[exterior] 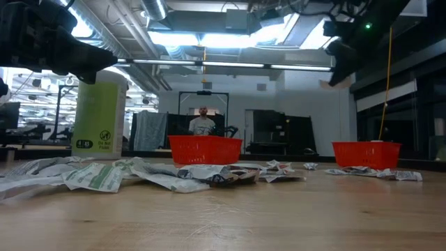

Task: Pick & Place First Aid Supplies
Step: Put the green bandage into the red container

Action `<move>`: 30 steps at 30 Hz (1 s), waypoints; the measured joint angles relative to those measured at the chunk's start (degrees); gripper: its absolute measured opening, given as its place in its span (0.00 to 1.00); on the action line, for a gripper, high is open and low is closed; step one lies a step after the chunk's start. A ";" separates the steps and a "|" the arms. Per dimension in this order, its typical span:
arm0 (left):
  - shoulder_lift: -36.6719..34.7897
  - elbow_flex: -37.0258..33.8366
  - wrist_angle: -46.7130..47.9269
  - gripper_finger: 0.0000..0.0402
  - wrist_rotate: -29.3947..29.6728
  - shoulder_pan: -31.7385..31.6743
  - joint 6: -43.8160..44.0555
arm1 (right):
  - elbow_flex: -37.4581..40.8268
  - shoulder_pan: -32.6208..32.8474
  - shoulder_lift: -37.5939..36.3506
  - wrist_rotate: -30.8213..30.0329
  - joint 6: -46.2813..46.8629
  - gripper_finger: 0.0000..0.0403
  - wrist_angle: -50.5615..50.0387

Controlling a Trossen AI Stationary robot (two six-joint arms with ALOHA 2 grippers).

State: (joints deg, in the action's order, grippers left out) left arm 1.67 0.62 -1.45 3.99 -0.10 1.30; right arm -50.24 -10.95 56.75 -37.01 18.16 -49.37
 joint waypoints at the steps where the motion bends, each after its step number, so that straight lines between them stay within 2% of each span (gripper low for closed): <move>1: -0.02 -0.02 0.00 0.22 0.00 0.00 0.00 | 0.00 -0.72 -0.22 -0.98 1.47 0.06 -1.84; 9: -0.01 0.00 -0.01 0.22 0.00 0.00 0.00 | 0.00 -7.09 -0.05 -2.43 9.63 0.06 -11.64; 18: -0.01 0.00 0.00 0.22 0.00 0.00 0.00 | 0.00 -11.91 -0.02 -2.45 7.99 0.06 -11.79; 26: 0.00 0.00 0.00 0.22 0.00 0.00 0.00 | 0.00 -13.10 0.00 -2.45 7.10 0.06 -11.79; 30: -0.02 0.00 0.00 0.22 0.00 0.00 0.00 | 0.00 -13.28 0.00 -2.45 7.12 0.10 -11.77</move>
State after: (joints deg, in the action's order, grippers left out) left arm 1.65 0.62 -1.45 3.99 -0.10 1.30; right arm -50.24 -24.23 56.75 -39.46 25.28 -61.14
